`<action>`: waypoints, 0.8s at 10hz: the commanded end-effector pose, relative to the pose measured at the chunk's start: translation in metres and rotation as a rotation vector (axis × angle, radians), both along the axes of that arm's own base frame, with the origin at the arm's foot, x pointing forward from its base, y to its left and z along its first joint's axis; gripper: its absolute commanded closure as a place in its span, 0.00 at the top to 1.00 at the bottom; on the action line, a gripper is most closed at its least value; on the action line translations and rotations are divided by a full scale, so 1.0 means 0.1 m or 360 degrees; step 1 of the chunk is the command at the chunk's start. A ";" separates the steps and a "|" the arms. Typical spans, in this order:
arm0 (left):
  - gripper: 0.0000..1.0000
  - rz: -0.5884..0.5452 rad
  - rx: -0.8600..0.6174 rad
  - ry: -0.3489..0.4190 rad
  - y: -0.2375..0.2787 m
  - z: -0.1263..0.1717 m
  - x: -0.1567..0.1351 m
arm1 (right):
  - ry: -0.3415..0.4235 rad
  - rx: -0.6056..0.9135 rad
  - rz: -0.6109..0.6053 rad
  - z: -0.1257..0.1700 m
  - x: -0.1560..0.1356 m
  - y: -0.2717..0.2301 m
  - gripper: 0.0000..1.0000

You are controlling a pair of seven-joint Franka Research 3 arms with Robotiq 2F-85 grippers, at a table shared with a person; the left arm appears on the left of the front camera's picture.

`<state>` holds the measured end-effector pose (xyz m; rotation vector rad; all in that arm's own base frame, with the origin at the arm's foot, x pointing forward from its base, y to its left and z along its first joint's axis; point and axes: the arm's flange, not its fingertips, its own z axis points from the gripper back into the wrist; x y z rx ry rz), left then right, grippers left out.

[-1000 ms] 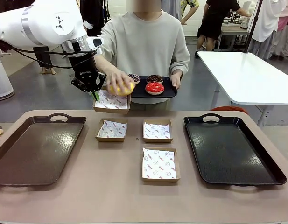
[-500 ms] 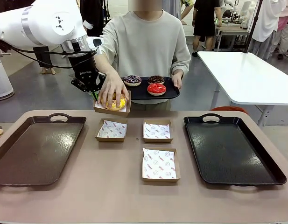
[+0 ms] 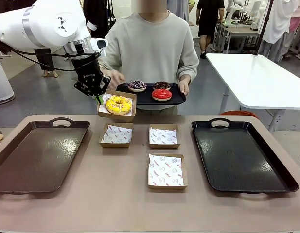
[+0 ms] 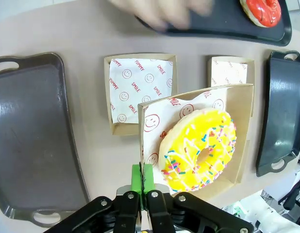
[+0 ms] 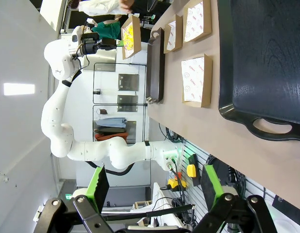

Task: Individually package the donuts and arrange them on the tray.
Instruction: Place the picked Paper togo box on the Handle tray while simultaneously picking up another Paper togo box from the table with the other hand.

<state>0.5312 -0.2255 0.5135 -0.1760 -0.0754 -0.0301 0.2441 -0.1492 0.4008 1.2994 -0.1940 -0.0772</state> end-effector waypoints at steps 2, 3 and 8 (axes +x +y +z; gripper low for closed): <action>0.00 0.0007 0.0002 -0.0017 0.03 0.00 -0.05 | -0.0008 0.0020 -0.0001 0.01 -0.01 -0.01 1.00; 0.00 0.0007 0.0002 -0.0017 0.03 0.00 -0.05 | -0.0008 0.0020 -0.0001 0.01 -0.01 -0.01 1.00; 0.01 -0.0178 -0.0133 -0.0022 0.61 0.33 -0.25 | 0.0154 -0.0496 0.0135 0.72 0.50 0.76 1.00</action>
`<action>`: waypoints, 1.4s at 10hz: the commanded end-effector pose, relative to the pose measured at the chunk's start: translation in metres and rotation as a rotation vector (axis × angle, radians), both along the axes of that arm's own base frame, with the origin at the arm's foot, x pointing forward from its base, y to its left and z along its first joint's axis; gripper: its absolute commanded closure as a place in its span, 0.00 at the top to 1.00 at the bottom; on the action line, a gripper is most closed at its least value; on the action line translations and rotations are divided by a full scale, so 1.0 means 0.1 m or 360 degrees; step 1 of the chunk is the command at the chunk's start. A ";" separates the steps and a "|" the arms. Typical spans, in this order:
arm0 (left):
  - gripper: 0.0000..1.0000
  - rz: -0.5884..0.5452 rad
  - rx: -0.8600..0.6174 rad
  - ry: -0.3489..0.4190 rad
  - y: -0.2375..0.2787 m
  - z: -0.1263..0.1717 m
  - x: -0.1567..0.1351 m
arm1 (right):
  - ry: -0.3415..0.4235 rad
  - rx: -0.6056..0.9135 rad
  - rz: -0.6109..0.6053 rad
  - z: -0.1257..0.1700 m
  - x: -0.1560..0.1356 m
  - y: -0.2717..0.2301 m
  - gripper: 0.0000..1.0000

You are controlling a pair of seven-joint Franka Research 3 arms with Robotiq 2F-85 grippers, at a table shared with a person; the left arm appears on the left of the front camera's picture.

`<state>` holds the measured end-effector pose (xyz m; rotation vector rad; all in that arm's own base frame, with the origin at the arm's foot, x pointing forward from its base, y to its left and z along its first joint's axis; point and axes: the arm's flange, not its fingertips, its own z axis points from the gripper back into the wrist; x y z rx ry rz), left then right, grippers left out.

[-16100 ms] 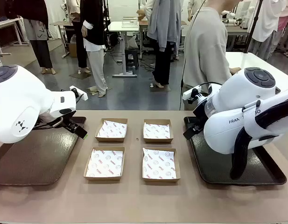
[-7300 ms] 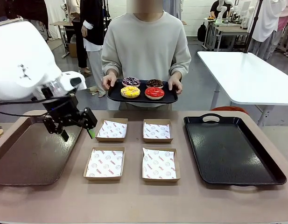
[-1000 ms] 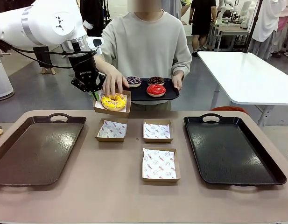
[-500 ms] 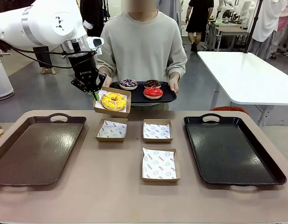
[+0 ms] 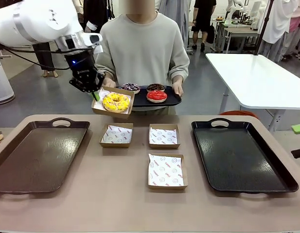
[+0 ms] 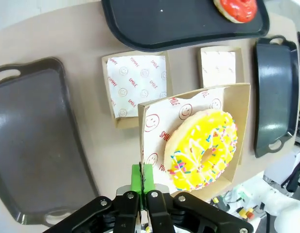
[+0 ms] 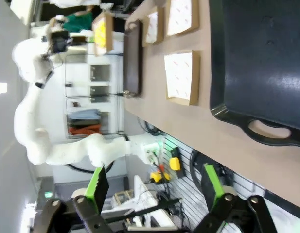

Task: Individually package the donuts and arrange them on the tray.
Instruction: Place the picked Paper togo box on the Handle tray while simultaneously picking up another Paper togo box from the table with the other hand.

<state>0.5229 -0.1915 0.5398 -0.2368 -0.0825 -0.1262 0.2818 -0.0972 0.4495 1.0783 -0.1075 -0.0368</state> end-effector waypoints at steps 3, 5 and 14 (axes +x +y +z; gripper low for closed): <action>0.01 0.0082 0.0112 0.0016 0.83 0.06 -0.33 | 0.0175 -0.0568 0.0093 0.56 0.48 1.10 1.00; 0.01 0.0187 0.0178 0.0008 1.19 -0.04 -0.46 | 0.0212 -0.0822 0.0155 0.53 0.65 1.83 1.00; 0.01 0.0286 0.0139 0.0041 1.86 -0.48 -0.51 | 0.0228 -0.1221 0.0271 -0.02 0.56 3.14 1.00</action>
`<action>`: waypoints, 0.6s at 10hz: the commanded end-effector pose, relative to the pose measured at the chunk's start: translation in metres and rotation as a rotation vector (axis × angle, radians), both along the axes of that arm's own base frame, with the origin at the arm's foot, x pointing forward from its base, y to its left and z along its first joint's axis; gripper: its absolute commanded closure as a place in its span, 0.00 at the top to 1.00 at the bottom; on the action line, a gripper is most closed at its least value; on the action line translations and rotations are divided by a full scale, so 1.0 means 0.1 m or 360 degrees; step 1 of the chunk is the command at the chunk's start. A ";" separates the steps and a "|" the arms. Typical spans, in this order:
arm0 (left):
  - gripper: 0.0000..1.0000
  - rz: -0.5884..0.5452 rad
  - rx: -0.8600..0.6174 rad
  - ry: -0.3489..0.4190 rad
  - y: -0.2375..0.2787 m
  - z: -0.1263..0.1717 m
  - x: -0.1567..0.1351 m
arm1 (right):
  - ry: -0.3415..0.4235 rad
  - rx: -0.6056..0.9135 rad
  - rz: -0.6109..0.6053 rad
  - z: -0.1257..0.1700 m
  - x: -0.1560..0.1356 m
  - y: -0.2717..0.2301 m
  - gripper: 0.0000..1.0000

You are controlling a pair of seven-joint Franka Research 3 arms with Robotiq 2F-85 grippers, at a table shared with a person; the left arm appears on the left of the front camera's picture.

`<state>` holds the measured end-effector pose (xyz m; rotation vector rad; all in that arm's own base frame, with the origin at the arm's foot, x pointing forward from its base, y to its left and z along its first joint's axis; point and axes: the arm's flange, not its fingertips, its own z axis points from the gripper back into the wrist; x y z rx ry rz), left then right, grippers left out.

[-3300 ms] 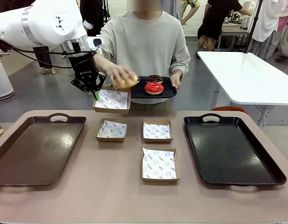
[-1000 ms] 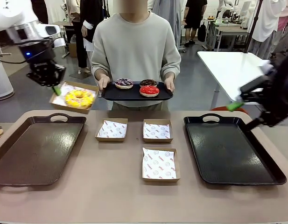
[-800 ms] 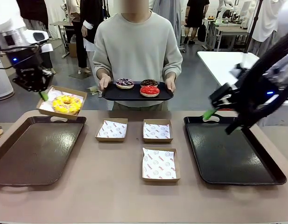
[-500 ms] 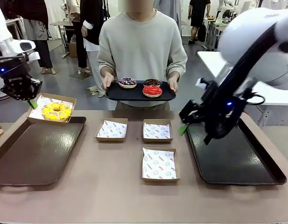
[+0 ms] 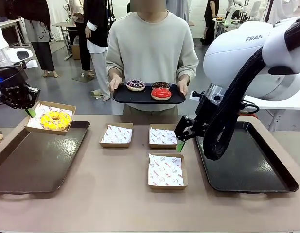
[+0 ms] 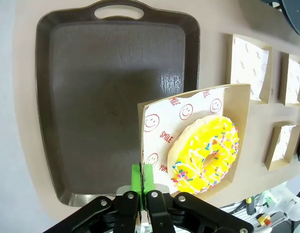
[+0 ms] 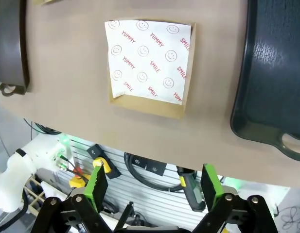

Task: Individually package the donuts and arrange them on the tray.
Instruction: Place the picked Paper togo box on the Handle tray while simultaneously picking up another Paper togo box from the table with the other hand.

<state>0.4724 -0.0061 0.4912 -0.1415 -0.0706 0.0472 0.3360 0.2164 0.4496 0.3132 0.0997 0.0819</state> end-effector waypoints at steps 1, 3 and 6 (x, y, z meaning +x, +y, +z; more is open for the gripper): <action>0.01 0.0008 -0.0002 -0.0002 0.01 0.01 -0.01 | -0.0002 -0.0001 -0.0008 -0.02 0.02 0.01 1.00; 0.01 0.0008 -0.0002 -0.0002 0.01 0.01 -0.01 | -0.0002 -0.0001 -0.0008 -0.02 0.02 0.01 1.00; 0.01 0.0008 -0.0002 -0.0002 0.01 0.01 -0.01 | -0.0002 -0.0001 -0.0008 -0.02 0.02 0.01 1.00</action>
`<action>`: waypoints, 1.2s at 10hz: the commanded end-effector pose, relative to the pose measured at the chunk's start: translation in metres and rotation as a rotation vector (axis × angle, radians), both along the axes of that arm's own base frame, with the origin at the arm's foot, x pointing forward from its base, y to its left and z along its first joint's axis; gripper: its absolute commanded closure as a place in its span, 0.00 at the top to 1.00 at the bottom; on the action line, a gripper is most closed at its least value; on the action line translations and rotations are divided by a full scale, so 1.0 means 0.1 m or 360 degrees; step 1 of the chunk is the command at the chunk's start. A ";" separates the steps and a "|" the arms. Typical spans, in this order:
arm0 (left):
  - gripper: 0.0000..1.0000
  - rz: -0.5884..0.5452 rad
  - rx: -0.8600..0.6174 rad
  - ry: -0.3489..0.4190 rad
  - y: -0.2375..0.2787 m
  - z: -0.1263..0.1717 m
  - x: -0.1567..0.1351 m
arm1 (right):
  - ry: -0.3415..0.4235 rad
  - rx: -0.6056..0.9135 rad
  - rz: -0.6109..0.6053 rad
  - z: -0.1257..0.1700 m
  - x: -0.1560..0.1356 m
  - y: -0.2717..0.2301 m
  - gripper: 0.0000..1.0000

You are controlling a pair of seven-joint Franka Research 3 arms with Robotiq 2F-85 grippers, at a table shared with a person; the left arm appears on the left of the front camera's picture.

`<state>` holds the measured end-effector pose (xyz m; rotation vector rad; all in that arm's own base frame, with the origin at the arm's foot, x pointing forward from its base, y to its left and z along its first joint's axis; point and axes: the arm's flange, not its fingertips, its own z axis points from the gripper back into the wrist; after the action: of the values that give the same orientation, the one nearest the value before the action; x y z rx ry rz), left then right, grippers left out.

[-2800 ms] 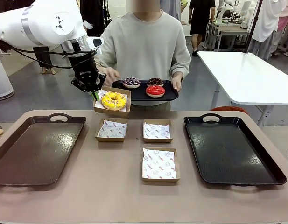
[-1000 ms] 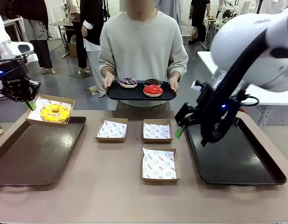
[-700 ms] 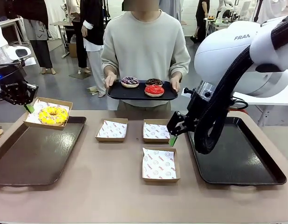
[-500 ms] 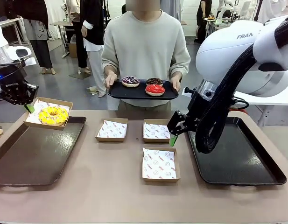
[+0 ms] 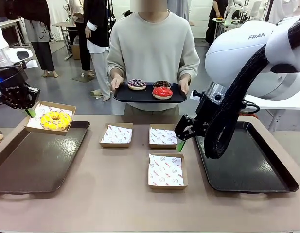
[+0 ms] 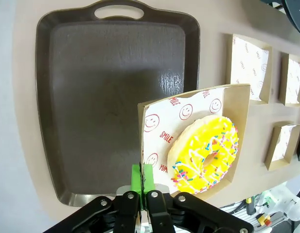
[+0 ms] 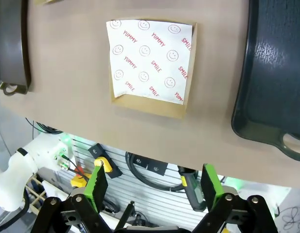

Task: Individually package the donuts and arrange them on the tray.
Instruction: Place the picked Paper togo box on the Handle tray while simultaneously picking up another Paper togo box from the table with the other hand.

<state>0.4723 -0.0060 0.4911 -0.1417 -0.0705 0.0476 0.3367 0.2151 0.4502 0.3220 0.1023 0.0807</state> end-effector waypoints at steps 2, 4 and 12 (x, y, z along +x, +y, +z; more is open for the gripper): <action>0.01 -0.0041 0.0003 0.0053 0.03 -0.04 -0.08 | -0.0049 -0.0150 -0.0004 -0.09 -0.07 0.11 1.00; 0.01 -0.0101 0.0021 0.0114 0.24 -0.14 -0.35 | -0.0124 -0.0361 -0.0060 -0.30 -0.13 0.28 1.00; 0.01 -0.0198 -0.0070 0.0088 0.49 -0.83 -0.88 | -0.0318 -0.0325 -0.0122 -1.15 -0.04 0.51 1.00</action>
<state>0.3864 0.0473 0.4138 -0.1700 0.0195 -0.0458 0.3326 0.2646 0.3446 0.1135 -0.0821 0.0334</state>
